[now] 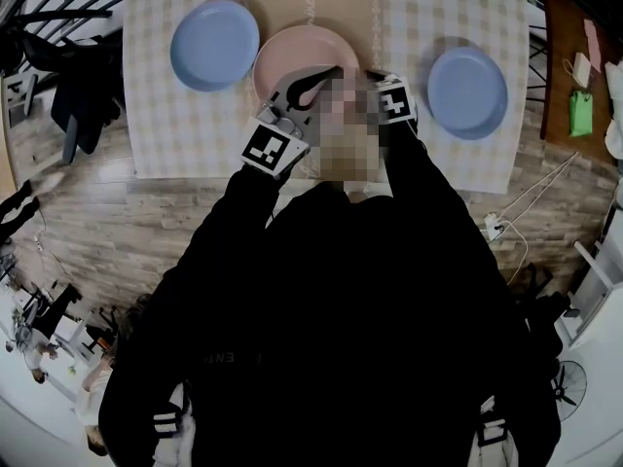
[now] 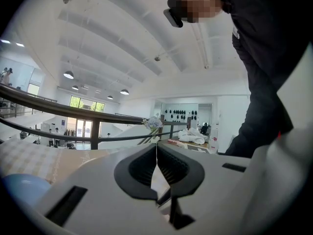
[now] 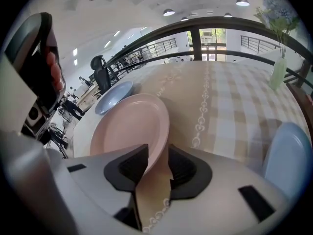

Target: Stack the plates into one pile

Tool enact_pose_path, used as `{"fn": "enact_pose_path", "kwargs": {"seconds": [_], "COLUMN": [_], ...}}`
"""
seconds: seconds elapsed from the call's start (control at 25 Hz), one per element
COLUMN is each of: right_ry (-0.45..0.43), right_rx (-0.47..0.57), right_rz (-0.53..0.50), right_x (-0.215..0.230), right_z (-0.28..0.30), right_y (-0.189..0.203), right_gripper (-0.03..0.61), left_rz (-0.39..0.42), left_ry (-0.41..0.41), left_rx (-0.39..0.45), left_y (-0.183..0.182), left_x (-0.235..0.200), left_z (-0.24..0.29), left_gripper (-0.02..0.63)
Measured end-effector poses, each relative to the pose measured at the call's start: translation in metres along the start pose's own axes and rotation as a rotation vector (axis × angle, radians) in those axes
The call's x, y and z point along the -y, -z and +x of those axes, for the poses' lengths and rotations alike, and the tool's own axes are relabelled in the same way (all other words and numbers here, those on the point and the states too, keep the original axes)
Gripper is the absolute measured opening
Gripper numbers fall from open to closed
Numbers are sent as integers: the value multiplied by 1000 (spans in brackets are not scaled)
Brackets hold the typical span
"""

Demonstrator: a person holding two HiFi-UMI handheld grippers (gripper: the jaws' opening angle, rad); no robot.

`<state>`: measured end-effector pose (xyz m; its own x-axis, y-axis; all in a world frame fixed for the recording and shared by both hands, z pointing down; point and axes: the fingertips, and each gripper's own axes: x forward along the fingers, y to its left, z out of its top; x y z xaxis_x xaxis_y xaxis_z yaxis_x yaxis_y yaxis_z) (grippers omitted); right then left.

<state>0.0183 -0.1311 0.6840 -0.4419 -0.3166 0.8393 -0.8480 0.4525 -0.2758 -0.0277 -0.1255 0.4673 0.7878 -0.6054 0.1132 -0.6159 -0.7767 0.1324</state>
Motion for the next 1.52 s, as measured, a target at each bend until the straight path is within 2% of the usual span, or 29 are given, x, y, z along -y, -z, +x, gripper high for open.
{"fn": "enact_pose_path", "kwargs": {"seconds": [0.24,0.6,0.72,1.08,1.52], "right_ry": [-2,4,-1,-108,-149], "right_rx": [-33,-81,-86,-36,-7], "right_rz": [31,77,132,383,500], "right_x": [0,-1,1,0,12], "right_z": [13,31,33,26,1], "right_y": [6,15,16,13,27], "right_gripper": [138,103,77,20,25], "left_rz": [-10,-26,-29,-33,-4], "left_ry": [-12,-41,-46,-31,-8], "left_rx": [-8,-14,-14,-6,-7], "left_y": [5,11,12,8,1], "left_x": [-8,-22,-27,-31,-18], "left_z": [-5,-21,-25,-30,-27], "left_gripper": [20,21,21,21,21]}}
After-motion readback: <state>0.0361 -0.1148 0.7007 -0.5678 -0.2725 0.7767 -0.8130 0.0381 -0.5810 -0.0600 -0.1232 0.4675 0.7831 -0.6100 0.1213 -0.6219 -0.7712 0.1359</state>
